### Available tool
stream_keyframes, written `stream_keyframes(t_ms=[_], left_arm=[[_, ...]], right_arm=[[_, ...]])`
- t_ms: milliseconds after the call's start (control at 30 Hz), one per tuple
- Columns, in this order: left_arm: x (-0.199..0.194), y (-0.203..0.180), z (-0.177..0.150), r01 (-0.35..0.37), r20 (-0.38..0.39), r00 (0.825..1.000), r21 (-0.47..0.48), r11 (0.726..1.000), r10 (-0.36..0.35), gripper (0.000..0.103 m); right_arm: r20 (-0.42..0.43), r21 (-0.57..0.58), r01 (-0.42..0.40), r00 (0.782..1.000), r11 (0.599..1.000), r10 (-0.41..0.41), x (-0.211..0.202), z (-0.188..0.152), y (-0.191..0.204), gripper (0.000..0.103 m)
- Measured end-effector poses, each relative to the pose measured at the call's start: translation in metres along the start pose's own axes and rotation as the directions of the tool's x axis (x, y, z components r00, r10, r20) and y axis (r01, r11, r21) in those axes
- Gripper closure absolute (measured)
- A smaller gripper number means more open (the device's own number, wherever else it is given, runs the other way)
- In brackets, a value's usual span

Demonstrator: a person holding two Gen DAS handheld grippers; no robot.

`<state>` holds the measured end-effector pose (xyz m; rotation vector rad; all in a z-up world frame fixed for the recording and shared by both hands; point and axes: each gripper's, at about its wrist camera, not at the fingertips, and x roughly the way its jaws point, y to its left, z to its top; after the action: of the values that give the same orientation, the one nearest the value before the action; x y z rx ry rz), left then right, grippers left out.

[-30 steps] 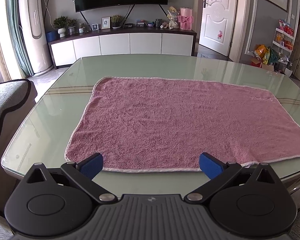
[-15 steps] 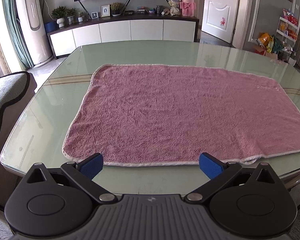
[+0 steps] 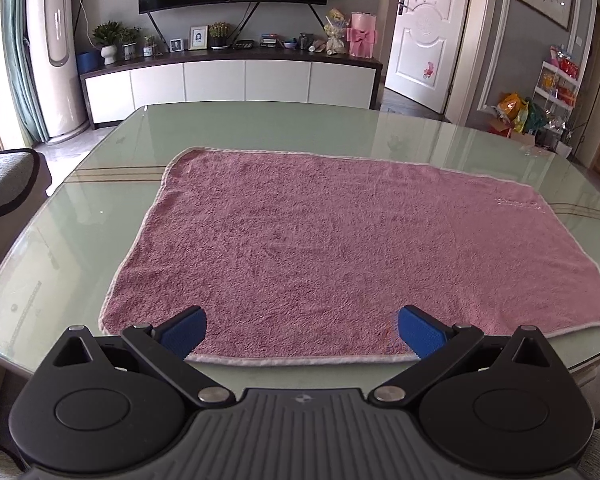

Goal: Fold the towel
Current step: 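Move the right tool to a corner of the pink towel and grasp it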

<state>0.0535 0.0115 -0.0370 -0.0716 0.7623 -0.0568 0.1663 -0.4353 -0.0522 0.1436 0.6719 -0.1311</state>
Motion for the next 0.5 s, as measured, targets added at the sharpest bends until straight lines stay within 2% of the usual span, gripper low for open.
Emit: stream_keyframes(t_ms=[200, 500], left_arm=[[0.013, 0.004, 0.007, 0.009, -0.011, 1.0, 0.009, 1.0, -0.009, 0.0], [0.034, 0.0, 0.012, 0.017, -0.042, 0.999, 0.025, 1.0, -0.016, 0.0]], right_arm=[[-0.011, 0.049, 0.077, 0.997, 0.996, -0.077, 0.017, 0.0, -0.03, 0.073], [-0.04, 0.061, 0.214, 0.976, 0.975, -0.212, 0.039, 0.006, -0.062, 0.074]])
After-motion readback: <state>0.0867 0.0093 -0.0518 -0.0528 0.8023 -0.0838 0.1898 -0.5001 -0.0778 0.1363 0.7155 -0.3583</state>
